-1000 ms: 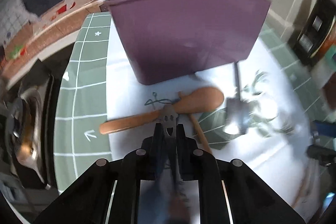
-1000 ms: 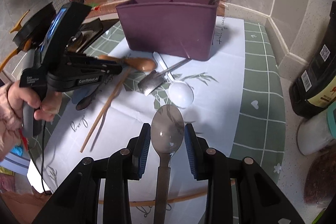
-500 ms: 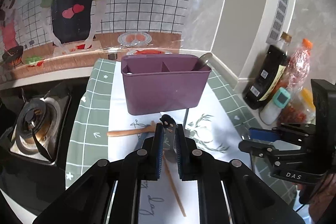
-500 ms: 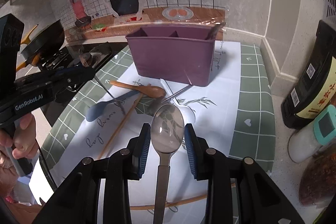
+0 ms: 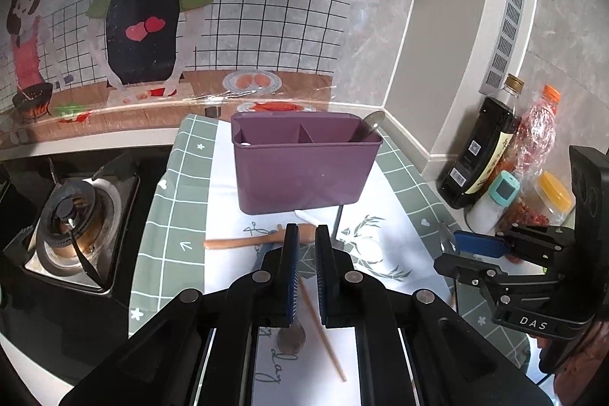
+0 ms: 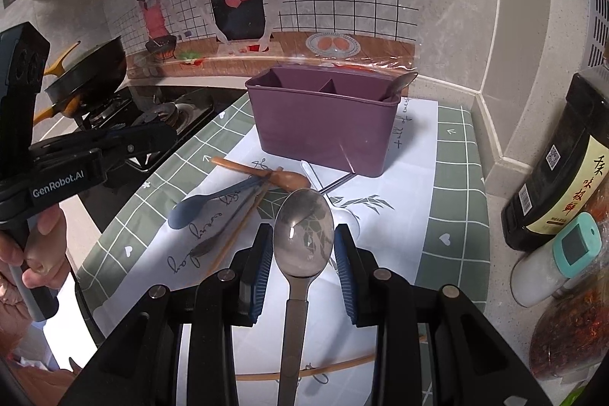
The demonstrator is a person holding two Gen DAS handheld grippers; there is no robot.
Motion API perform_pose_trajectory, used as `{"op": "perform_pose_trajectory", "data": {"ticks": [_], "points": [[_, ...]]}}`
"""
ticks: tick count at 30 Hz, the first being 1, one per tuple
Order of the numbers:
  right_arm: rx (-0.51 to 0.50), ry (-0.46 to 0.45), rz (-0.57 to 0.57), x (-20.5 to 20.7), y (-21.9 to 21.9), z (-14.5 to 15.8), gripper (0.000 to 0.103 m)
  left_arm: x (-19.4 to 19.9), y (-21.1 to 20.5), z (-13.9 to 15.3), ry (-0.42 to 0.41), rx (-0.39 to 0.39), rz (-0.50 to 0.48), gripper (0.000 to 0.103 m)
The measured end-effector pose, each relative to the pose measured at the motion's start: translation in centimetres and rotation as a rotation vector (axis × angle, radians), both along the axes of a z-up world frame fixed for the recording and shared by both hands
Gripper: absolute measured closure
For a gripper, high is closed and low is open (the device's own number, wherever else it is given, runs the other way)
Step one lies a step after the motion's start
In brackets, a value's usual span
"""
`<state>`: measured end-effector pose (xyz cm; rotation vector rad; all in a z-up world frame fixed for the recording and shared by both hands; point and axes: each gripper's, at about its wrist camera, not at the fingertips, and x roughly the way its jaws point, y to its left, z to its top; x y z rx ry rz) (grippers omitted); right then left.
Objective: Organize utensils
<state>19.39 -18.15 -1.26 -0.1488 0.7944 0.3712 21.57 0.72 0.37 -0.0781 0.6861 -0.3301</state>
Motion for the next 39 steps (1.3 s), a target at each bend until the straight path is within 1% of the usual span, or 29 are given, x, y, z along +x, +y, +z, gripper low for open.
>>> {"op": "perform_pose_trajectory", "data": {"ticks": [1, 4, 8, 9, 11, 13, 16, 18, 19, 21, 23, 25, 26, 28, 29, 30, 32, 34, 39], "points": [[-0.002, 0.001, -0.001, 0.0, 0.0, -0.1, 0.073, 0.1, 0.1, -0.1, 0.006, 0.002, 0.004, 0.095], [-0.004, 0.011, -0.005, 0.1, -0.2, -0.4, 0.073, 1.0, 0.5, -1.1, 0.060, 0.001, 0.003, 0.095], [0.000, 0.038, -0.014, 0.4, -0.4, -1.0, 0.073, 3.2, -0.3, -3.8, 0.166, -0.004, -0.053, 0.092], [0.000, 0.043, -0.015, 0.5, -0.5, -1.2, 0.073, 4.0, -0.8, -4.7, 0.197, 0.008, -0.077, 0.092], [-0.002, 0.052, -0.018, 0.6, -0.5, -1.5, 0.073, 5.2, -1.8, -6.2, 0.236, 0.055, -0.093, 0.091], [-0.006, 0.059, -0.020, 0.6, -0.6, -1.7, 0.073, 6.4, -2.5, -7.6, 0.278, 0.091, -0.084, 0.090], [-0.005, 0.068, -0.026, 0.5, -0.8, -2.0, 0.073, 8.7, -3.2, -9.7, 0.371, 0.094, -0.052, 0.090], [-0.004, 0.074, -0.032, 0.5, -1.0, -2.3, 0.073, 9.7, -3.5, -10.7, 0.399, 0.115, -0.021, 0.089], [-0.002, 0.080, -0.037, 0.6, -1.1, -2.4, 0.073, 10.1, -3.6, -10.9, 0.405, 0.119, -0.006, 0.086], [-0.001, 0.085, -0.042, 0.7, -1.3, -2.6, 0.073, 10.9, -3.8, -10.9, 0.411, 0.111, 0.023, 0.063], [-0.001, 0.090, -0.050, 0.7, -1.6, -2.7, 0.073, 11.5, -4.2, -11.3, 0.424, 0.117, 0.032, 0.056], [0.001, 0.093, -0.057, 0.8, -1.8, -2.9, 0.073, 11.7, -5.0, -11.3, 0.403, 0.152, 0.031, 0.056], [0.002, 0.094, -0.059, 0.8, -1.8, -2.9, 0.073, 11.6, -5.5, -11.4, 0.386, 0.172, 0.022, 0.056], [-0.001, 0.094, -0.063, 0.9, -1.9, -2.9, 0.073, 11.3, -5.7, -11.6, 0.357, 0.198, 0.038, 0.071], [-0.002, 0.091, -0.065, 0.9, -1.9, -2.9, 0.073, 11.1, -5.5, -11.6, 0.341, 0.199, 0.050, 0.083], [-0.004, 0.089, -0.066, 0.9, -2.0, -2.9, 0.073, 11.1, -5.2, -11.6, 0.340, 0.180, 0.050, 0.088], [-0.009, 0.081, -0.068, 0.9, -1.9, -2.8, 0.073, 10.7, -4.3, -11.4, 0.337, 0.131, 0.053, 0.095], [-0.013, 0.074, -0.067, 0.9, -1.9, -2.7, 0.073, 9.9, -3.3, -11.0, 0.315, 0.089, 0.056, 0.097], [-0.015, 0.056, -0.058, 0.9, -1.7, -2.4, 0.073, 6.4, -1.4, -8.9, 0.237, 0.018, 0.055, 0.097]]}}
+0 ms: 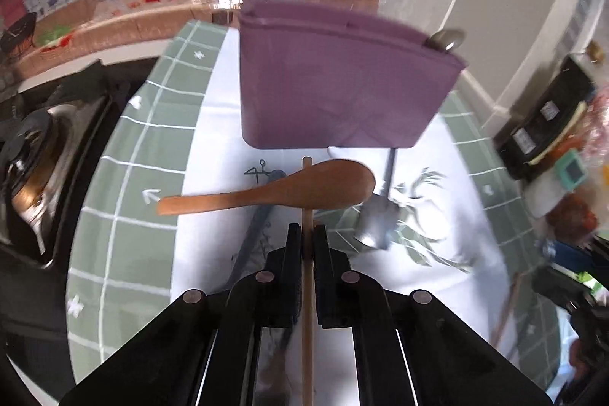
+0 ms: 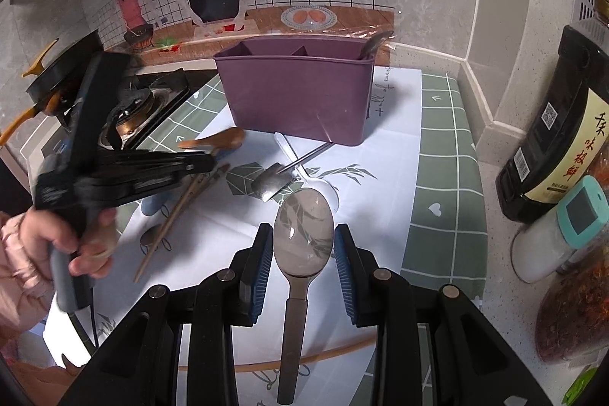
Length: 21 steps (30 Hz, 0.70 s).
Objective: Organize utensils
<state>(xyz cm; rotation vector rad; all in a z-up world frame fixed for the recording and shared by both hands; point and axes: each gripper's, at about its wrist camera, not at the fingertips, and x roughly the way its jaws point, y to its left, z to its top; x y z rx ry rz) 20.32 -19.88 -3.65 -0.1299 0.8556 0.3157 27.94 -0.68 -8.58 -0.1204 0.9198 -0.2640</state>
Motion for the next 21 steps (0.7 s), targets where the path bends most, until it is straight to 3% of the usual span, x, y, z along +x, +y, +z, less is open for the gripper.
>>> {"op": "perform_pose_trajectory", "data": {"ticks": [6, 15, 21], "points": [[0.003, -0.005, 0.005, 0.2, 0.1, 0.2, 0.073, -3.6, 0.7, 2.9, -0.085, -0.030, -0.005, 0.097], [0.015, -0.033, 0.008, 0.0, 0.4, 1.2, 0.073, -5.6, 0.4, 8.2, -0.223, -0.070, -0.019, 0.097], [0.075, -0.109, 0.000, -0.4, -0.1, 4.7, 0.073, -6.9, -0.1, 12.6, -0.343, -0.120, -0.034, 0.097]]}}
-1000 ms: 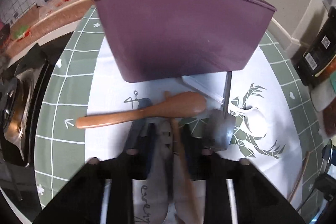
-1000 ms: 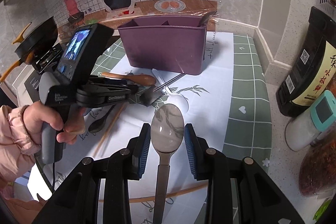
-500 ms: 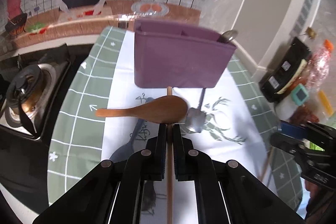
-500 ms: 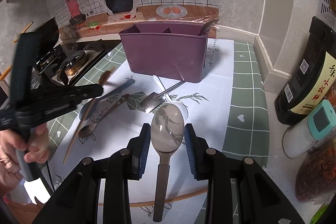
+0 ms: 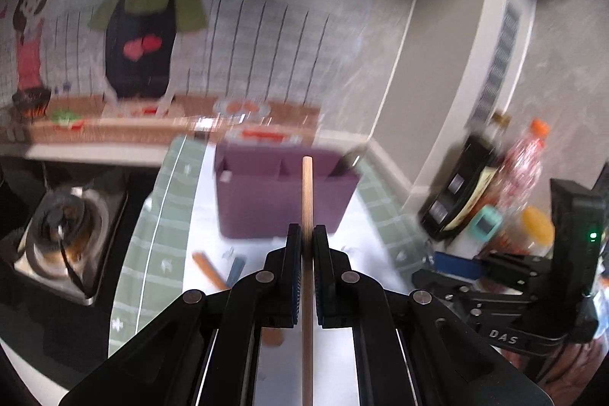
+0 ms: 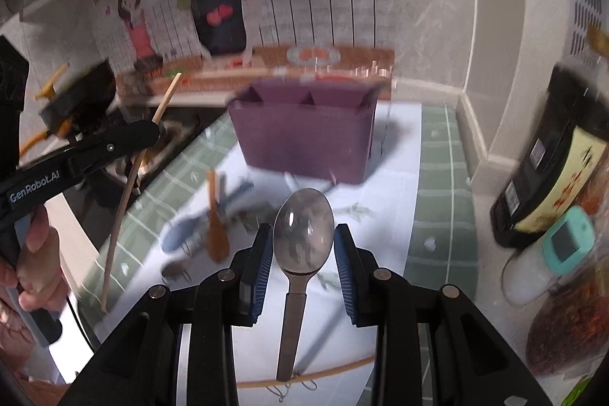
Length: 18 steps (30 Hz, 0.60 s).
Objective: Organize utensils
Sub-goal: 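Insert the grey spoon into the purple holder with right while left inserts the chopstick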
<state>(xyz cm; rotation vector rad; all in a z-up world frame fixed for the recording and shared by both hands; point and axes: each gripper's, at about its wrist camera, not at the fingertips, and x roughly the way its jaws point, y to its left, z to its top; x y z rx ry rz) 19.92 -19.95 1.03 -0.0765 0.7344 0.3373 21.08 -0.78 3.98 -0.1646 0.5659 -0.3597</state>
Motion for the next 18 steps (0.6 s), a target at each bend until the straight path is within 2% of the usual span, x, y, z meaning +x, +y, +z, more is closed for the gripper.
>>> {"op": "perform_pose_trajectory", "data": {"ticks": [2, 6, 7, 9, 10, 13, 18], "points": [[0.017, -0.051, -0.001, 0.1, -0.1, 2.3, 0.073, -0.3, 0.0, 3.2, -0.091, -0.030, -0.010, 0.097], [-0.011, -0.259, -0.008, 0.5, 0.5, 10.5, 0.073, 0.1, -0.2, 9.8, -0.331, -0.067, -0.008, 0.097], [-0.020, -0.298, -0.017, 0.7, 0.7, 11.9, 0.073, 0.4, -0.5, 11.2, -0.400, -0.052, 0.006, 0.097], [-0.029, -0.378, -0.037, 2.0, 1.0, 14.8, 0.073, 1.4, -0.9, 12.6, -0.482, -0.021, 0.039, 0.097], [-0.024, -0.401, -0.051, 2.8, 1.0, 15.7, 0.073, 2.5, -1.0, 13.0, -0.504, -0.018, 0.045, 0.097], [0.002, -0.416, -0.076, 5.6, 0.9, 16.7, 0.073, 5.7, -0.9, 12.9, -0.494, -0.025, 0.057, 0.097], [0.033, -0.388, -0.107, 11.1, 0.9, 14.7, 0.073, 12.0, -0.8, 10.3, -0.446, -0.034, 0.086, 0.097]]}}
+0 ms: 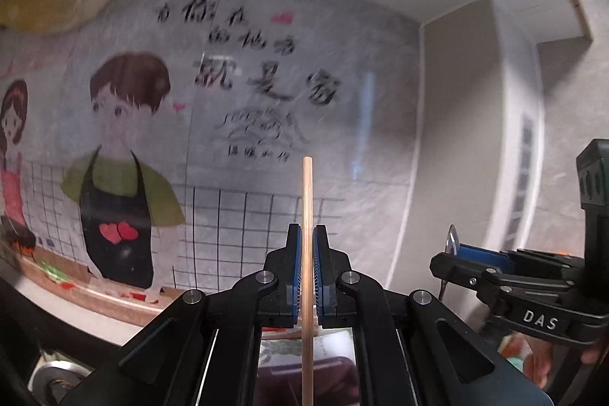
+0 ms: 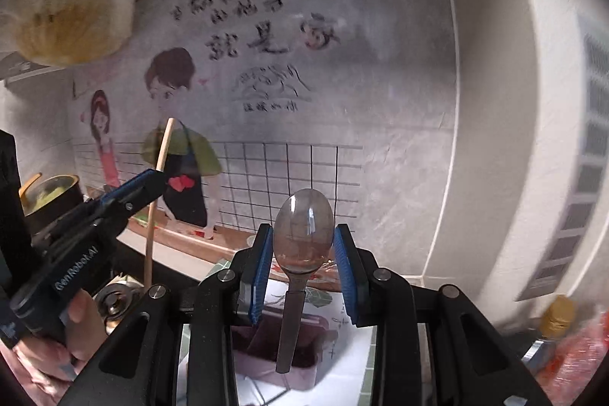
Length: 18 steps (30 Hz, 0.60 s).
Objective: Organize utensils
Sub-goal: 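Insert the grey spoon into the purple holder with right while left inserts the chopstick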
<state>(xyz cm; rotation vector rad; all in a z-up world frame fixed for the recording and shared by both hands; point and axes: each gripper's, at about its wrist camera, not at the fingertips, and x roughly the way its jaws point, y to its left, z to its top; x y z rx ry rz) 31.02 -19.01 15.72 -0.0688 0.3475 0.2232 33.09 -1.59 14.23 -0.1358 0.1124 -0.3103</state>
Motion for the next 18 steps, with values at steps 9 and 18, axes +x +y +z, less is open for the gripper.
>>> {"op": "perform_pose_trajectory", "data": {"ticks": [9, 18], "points": [[0.019, 0.099, -0.005, 6.4, 0.7, -5.8, 0.073, 7.2, -0.5, -5.5, 0.058, -0.003, 0.016, 0.097], [0.023, 0.275, 0.023, 8.9, 0.8, -12.4, 0.072, 9.6, -1.3, -11.9, 0.217, 0.069, 0.006, 0.095]]}}
